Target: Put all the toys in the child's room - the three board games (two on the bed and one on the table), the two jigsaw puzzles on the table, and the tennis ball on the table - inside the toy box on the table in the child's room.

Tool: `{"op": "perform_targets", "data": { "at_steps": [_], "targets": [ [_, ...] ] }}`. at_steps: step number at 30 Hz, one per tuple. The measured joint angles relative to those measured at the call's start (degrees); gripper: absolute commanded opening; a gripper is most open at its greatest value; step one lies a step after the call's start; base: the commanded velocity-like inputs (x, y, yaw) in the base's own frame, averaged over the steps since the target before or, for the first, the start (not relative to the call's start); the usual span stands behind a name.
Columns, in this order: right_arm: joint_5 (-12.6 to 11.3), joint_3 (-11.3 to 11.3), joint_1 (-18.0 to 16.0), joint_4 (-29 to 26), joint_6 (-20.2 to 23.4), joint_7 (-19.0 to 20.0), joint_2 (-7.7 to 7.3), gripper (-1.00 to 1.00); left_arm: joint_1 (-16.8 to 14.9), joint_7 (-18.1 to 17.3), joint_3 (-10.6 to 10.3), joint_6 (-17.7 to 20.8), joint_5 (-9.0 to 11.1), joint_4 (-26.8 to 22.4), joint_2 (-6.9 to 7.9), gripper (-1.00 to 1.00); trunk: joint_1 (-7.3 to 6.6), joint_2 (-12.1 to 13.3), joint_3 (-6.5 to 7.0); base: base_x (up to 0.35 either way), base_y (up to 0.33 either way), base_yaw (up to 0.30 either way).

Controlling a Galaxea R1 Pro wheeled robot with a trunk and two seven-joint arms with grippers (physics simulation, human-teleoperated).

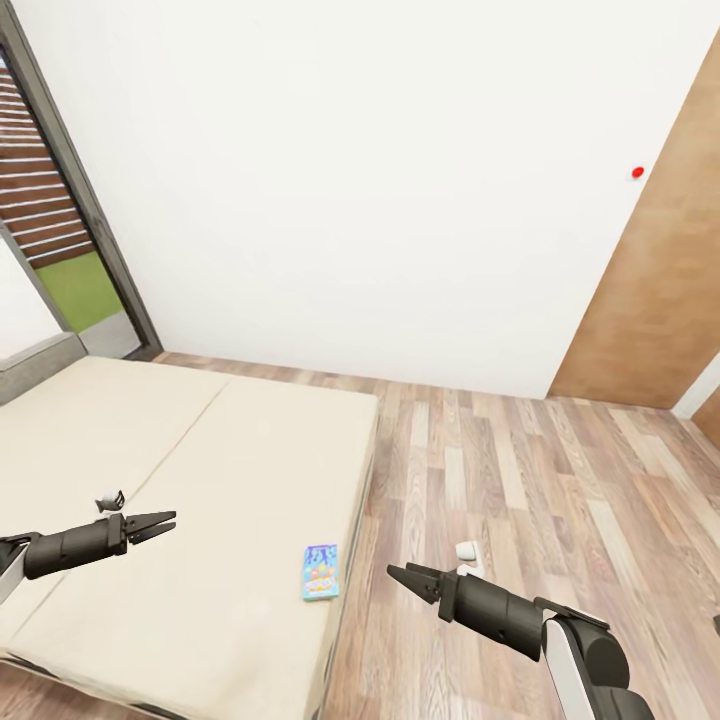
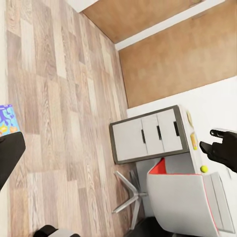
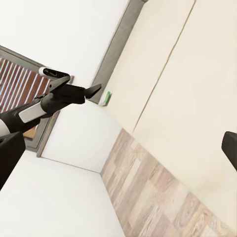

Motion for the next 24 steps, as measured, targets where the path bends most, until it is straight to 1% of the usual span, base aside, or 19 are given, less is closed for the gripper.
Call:
{"op": "perform_targets", "data": {
  "at_steps": [16, 24],
  "targets": [
    [0.00, 0.00, 0.00, 0.00, 0.00, 0.03, -0.01, 1.00, 0.00, 0.00, -0.07, 0.00, -0.01, 0.00, -0.09, 1.00, 0.00, 0.00, 1.49, 0.000, 0.000, 0.064],
    [-0.03, -0.01, 0.00, 0.05, 0.00, 0.03, -0.01, 1.00, -0.01, 0.00, -0.03, 0.00, -0.08, 0.00, -0.58, 1.00, 0.00, 0.00, 2.23, 0.000, 0.000, 0.065]
  ]
}}
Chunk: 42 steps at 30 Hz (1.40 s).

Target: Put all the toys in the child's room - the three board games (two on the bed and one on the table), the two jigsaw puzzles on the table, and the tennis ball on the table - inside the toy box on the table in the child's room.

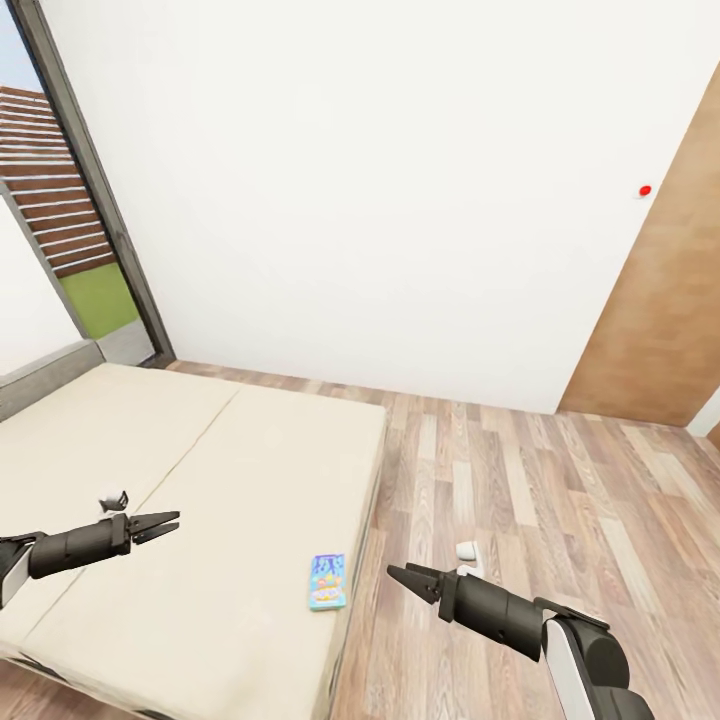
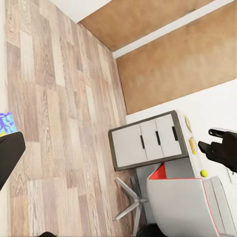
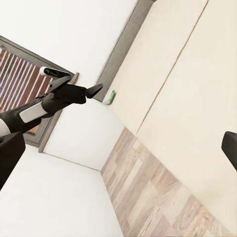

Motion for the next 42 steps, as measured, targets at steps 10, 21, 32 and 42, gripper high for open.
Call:
{"op": "perform_targets", "data": {
  "at_steps": [10, 21, 32, 42],
  "targets": [
    [-0.09, 0.00, 0.00, -0.02, 0.00, 0.00, 0.00, 1.00, 0.01, 0.00, 0.02, 0.01, -0.02, 0.00, -0.28, 1.00, 0.00, 0.00, 0.93, 0.000, 0.000, 0.067],
    [-0.13, 0.01, 0.00, -0.05, 0.01, 0.00, 0.00, 1.00, 0.01, 0.00, 0.02, 0.00, -0.04, 0.00, -0.30, 1.00, 0.00, 0.00, 1.95, 0.000, 0.000, 0.071],
    [-0.08, 0.02, 0.00, -0.04, 0.00, 0.00, 0.00, 1.00, 0.03, 0.00, -0.02, 0.00, -0.08, 0.00, -0.30, 1.00, 0.00, 0.01, 2.96, 0.000, 0.000, 0.078],
    [-0.07, -0.02, 0.01, -0.04, 0.01, -0.03, 0.00, 1.00, 0.01, 0.00, -0.05, 0.00, -0.04, 0.00, -0.30, 1.00, 0.00, 0.01, 3.58, 0.000, 0.000, 0.066]
  ]
}}
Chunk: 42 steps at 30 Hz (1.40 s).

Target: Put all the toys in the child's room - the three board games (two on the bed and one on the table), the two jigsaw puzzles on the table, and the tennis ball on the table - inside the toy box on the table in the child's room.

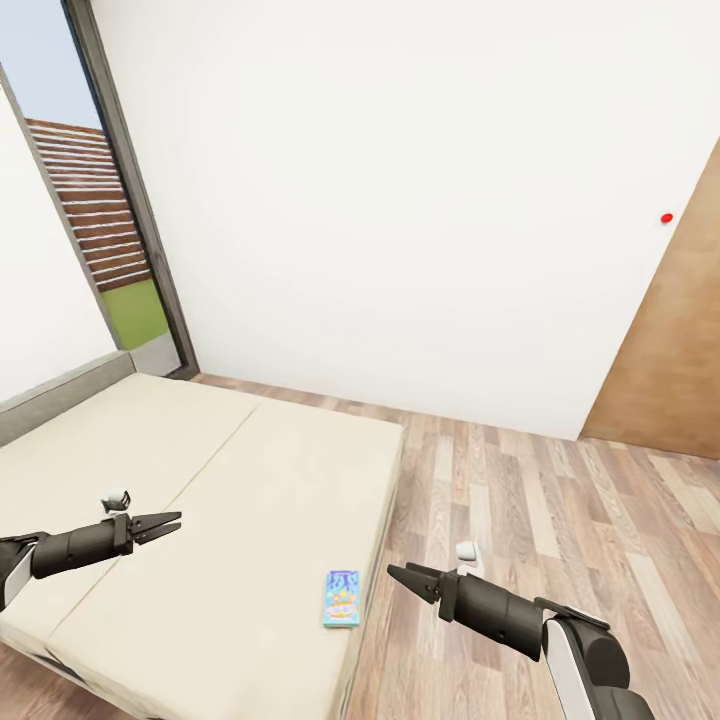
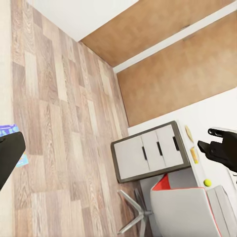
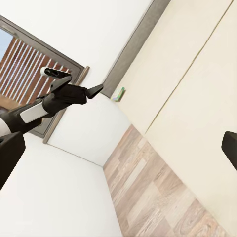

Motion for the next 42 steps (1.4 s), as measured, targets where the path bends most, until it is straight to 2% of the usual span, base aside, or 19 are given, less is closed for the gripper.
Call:
{"op": "perform_targets", "data": {
  "at_steps": [10, 18, 32, 42],
  "targets": [
    [-0.01, -0.14, 0.00, 0.12, 0.03, -0.09, 0.00, 1.00, 0.04, 0.00, -0.01, 0.00, 0.01, 0.00, 0.00, 1.00, 0.00, 0.00, 0.08, 0.000, 0.000, 0.009],
    [-0.12, -0.14, 0.00, 0.16, 0.07, -2.21, 0.00, 1.00, 0.07, 0.00, -0.01, 0.00, 0.01, 0.00, 0.00, 1.00, 0.00, 0.00, 0.08, 0.000, 0.000, 0.000],
    [-0.17, -0.12, 0.00, 0.09, 0.08, -2.98, 0.03, 1.00, 0.07, 0.00, 0.00, 0.00, 0.01, 0.00, 0.00, 1.00, 0.00, 0.00, 0.09, 0.000, 0.000, 0.004],
    [0.04, -0.05, -0.01, 0.08, 0.08, -2.97, 0.08, 1.00, 0.10, 0.00, -0.02, 0.00, 0.02, -0.01, -0.30, 1.00, 0.00, 0.00, 0.09, 0.000, -0.103, 0.197]
  ]
}}
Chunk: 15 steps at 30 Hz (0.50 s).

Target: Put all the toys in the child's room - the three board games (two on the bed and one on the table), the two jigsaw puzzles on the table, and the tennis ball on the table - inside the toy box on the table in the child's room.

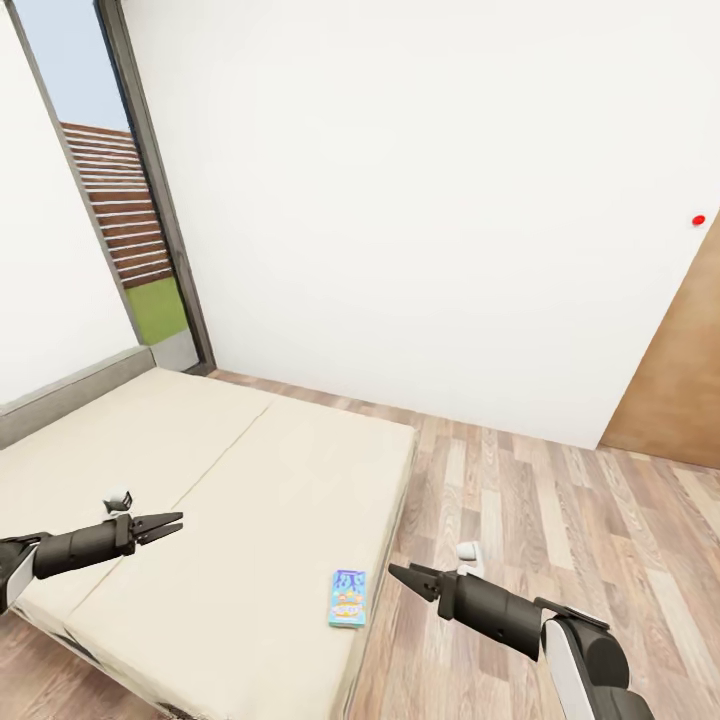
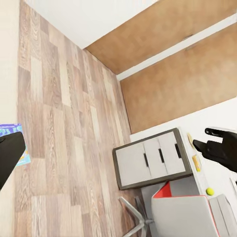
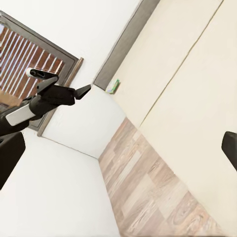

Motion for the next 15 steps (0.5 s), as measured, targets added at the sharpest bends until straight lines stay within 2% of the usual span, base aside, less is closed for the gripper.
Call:
{"op": "perform_targets", "data": {
  "at_steps": [8, 15],
  "targets": [
    [0.01, 0.01, 0.00, 0.00, 0.00, 0.00, 0.01, 1.00, 0.00, 0.00, 0.01, 0.00, -0.05, 0.00, -0.03, 1.00, 0.00, 0.00, 0.00, 0.005, -0.186, 0.280],
    [0.03, 0.01, 0.00, 0.01, -0.01, 0.00, 0.02, 1.00, -0.01, -0.01, 0.01, 0.00, 0.00, 0.00, -0.04, 1.00, 0.00, -0.01, 0.00, 0.010, -0.057, 0.287]
  ]
}}
